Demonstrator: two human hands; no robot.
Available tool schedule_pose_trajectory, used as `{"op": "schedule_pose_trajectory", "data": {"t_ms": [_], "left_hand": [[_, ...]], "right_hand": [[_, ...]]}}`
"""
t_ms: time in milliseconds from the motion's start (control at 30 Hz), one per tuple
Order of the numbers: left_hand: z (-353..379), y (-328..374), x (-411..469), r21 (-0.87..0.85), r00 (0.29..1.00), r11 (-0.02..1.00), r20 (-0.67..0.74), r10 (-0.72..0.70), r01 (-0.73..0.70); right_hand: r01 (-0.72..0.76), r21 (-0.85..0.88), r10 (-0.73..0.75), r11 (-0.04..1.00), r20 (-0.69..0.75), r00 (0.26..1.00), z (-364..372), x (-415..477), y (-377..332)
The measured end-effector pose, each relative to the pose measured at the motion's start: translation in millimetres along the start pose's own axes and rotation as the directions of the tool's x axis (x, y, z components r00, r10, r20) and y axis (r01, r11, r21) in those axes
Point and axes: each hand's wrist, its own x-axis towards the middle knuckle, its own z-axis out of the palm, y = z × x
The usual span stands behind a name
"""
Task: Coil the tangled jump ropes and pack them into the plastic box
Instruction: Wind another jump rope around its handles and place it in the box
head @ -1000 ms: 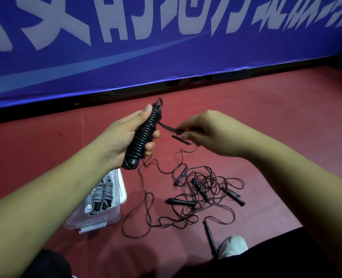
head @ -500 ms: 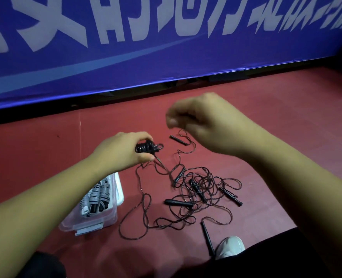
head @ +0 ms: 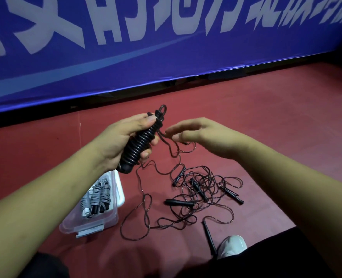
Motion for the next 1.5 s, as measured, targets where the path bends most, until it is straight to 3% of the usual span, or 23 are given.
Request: {"op": "schedule_pose_trajectory", "data": {"t_ms": [200,300,367,433,533,767,867,1000,1133,1333,1400,1500], "left_hand": [[-3,-3,3,-0.181,0.990,0.980,0.128,-0.059,0.082],[-2,-1,2,-0.184,0.993,0.978,0.088,-0.083,0.098],[-1,1,1,-0.142,0.993,0.983,0.001,-0.114,0.113],[0,3,0,0.025,0.986,0.995,-0.142,-0.090,0.095],[2,1,3,0.344,0.963,0.939,-0.259,0.074,0.020],[-8,-9,4,0.718,0.945,0.694,-0.261,0.197,0.054],[-7,-8,1,0.847,0.968,0.525,-0.194,0.158,0.084],[-6,3,-6,0.950,0.998,0.312,-0.042,0.051,0.024],[-4,3,-10,0.974,0.996,0.209,0.086,-0.001,-0.083],[-12,-1,-9,0.985,0.984,0.043,0.166,0.073,-0.169],[-11,-5,-10,0.988,0.982,-0.009,0.156,0.103,-0.156],[-10,-6,-10,0.977,0.968,0.021,0.205,0.143,-0.210]], "right_hand": [[0.110,-0.158,-0.112,0.981,-0.004,0.994,21,3,-4],[0.090,-0.133,-0.094,0.987,-0.021,0.995,18,2,-9],[0.079,-0.267,-0.097,0.960,-0.055,0.994,13,0,-16],[0.096,-0.467,-0.149,0.879,-0.078,0.986,10,-1,-24],[0.104,-0.682,-0.208,0.724,-0.072,0.975,13,-2,-33],[0.057,-0.945,-0.310,0.321,-0.049,0.949,14,-9,-49],[0.119,-0.962,-0.385,0.244,0.016,0.923,19,-5,-49],[0.206,-0.921,-0.467,0.330,0.031,0.884,18,1,-44],[0.286,-0.770,-0.412,0.571,0.033,0.911,22,2,-37],[0.151,-0.380,-0.164,0.912,-0.002,0.986,16,2,-34],[0.105,-0.209,-0.100,0.972,0.031,0.994,16,0,-34],[0.046,-0.045,-0.042,0.998,0.096,0.995,14,-2,-34]]}}
